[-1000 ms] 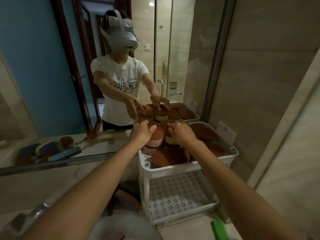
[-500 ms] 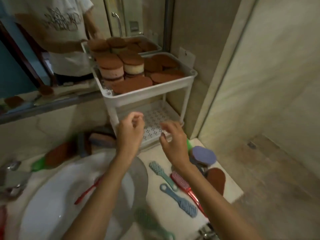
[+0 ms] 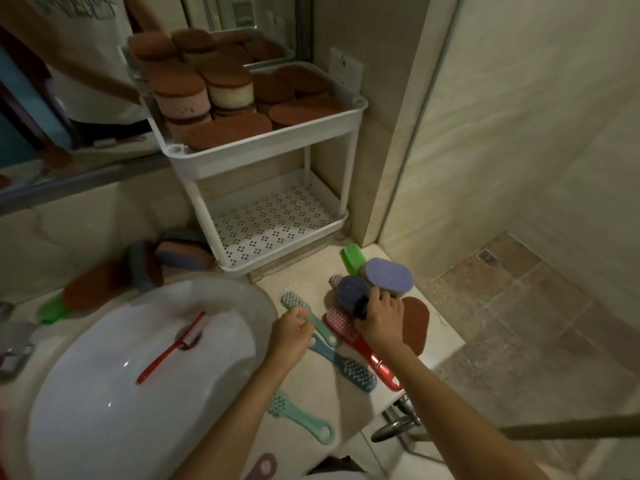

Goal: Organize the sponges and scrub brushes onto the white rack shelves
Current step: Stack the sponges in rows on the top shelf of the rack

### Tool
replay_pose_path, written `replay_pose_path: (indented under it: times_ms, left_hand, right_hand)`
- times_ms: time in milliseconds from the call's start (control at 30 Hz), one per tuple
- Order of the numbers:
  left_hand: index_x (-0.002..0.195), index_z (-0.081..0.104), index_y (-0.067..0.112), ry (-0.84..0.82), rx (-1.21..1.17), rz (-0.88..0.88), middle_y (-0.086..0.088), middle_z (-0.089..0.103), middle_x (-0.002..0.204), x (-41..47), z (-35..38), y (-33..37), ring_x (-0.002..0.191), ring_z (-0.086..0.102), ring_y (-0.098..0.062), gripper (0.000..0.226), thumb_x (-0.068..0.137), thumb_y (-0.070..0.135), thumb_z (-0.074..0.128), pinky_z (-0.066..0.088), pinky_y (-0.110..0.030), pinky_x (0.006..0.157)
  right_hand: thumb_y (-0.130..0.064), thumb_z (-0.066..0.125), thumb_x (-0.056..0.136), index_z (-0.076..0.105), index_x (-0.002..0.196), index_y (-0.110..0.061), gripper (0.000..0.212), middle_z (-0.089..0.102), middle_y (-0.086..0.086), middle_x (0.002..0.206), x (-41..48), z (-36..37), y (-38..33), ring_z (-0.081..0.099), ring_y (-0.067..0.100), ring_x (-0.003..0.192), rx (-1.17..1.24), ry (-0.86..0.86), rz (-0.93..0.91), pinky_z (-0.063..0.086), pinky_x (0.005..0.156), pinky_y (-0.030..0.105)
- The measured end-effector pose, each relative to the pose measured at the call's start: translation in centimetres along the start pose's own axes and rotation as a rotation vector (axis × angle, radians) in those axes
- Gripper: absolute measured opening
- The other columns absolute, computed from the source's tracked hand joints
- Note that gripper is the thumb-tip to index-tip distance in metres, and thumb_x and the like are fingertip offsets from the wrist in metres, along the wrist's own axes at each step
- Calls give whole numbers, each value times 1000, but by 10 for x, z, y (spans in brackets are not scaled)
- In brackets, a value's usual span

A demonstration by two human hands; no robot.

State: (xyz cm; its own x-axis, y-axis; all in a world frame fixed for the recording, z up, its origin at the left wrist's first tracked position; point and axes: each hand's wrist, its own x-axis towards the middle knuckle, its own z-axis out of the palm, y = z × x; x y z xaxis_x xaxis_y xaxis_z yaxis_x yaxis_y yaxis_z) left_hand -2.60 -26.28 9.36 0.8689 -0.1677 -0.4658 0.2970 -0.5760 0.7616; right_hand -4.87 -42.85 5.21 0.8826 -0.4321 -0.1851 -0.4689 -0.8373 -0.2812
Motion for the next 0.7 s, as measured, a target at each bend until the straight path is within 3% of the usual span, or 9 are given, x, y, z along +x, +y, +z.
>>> replay_pose_path:
  times_ms: [167, 233, 333, 400, 467, 533, 600, 633, 700]
  left_hand:
    - [98, 57, 12, 58, -67, -2, -18, 66, 107, 8, -10, 9, 92, 66, -33, 13, 91, 8, 47, 55, -34, 79]
    - [100, 55, 10, 70, -250, -30, -21, 63, 112, 8, -14, 16, 85, 63, -27, 10, 92, 7, 49, 56, -29, 69]
    - [125, 48, 6, -24, -545, -70, -11, 57, 116, 7, -20, 26, 102, 55, -20, 32, 94, 13, 52, 51, -31, 82]
    - [126, 50, 8, -94, -594, -65, -8, 61, 117, 7, -24, 27, 104, 58, -20, 36, 93, 20, 55, 51, -33, 89]
    - [120, 56, 8, -109, -621, -61, -11, 65, 111, 6, -26, 27, 97, 62, -22, 33, 90, 21, 59, 52, -30, 83]
    - [110, 61, 11, -76, -621, -58, -12, 67, 109, 5, -24, 27, 92, 64, -21, 25, 86, 17, 64, 53, -28, 75]
    - [108, 60, 13, -33, -630, -70, -12, 66, 107, 5, -21, 28, 91, 64, -23, 26, 83, 15, 67, 52, -28, 68]
    - [111, 60, 12, -16, -636, -77, -12, 66, 107, 4, -20, 29, 93, 63, -25, 29, 83, 14, 68, 52, -29, 68]
    - [116, 58, 9, 14, -634, -88, -13, 64, 109, 5, -17, 28, 96, 62, -28, 35, 83, 13, 68, 52, -29, 67]
  right_hand:
    - [-31, 66, 77, 47, 118, -9, 50, 53, 11, 114, -8, -12, -15, 50, 26, 104, 181, 150, -30, 43, 90, 37]
    - [-27, 63, 80, 48, 111, -12, 37, 55, 8, 109, -16, -25, -28, 54, 22, 97, 494, 126, 13, 49, 85, 38]
    - [-14, 48, 91, 50, 99, -8, 10, 59, 12, 100, -28, -52, -48, 57, 21, 84, 1250, -285, 119, 52, 72, 30]
    - [-14, 37, 92, 52, 92, -9, 15, 60, 10, 89, -34, -64, -53, 57, 19, 76, 1536, -558, 214, 49, 68, 27]
    - [-11, 33, 89, 54, 91, -3, 22, 60, 20, 93, -36, -66, -51, 55, 21, 76, 1496, -672, 257, 45, 72, 30]
    - [-3, 34, 88, 52, 100, 12, 26, 54, 38, 110, -37, -64, -48, 55, 24, 80, 1399, -584, 272, 46, 73, 29]
    - [0, 40, 91, 58, 96, 6, 20, 59, 32, 114, -36, -58, -35, 59, 28, 88, 1179, -268, 276, 49, 75, 32]
    - [-5, 46, 91, 59, 98, 0, 15, 60, 25, 113, -34, -55, -24, 59, 30, 95, 932, -43, 267, 49, 79, 36]
    - [-19, 57, 87, 50, 118, -4, 35, 52, 19, 127, -34, -48, 0, 49, 33, 116, 425, 194, 263, 42, 96, 43]
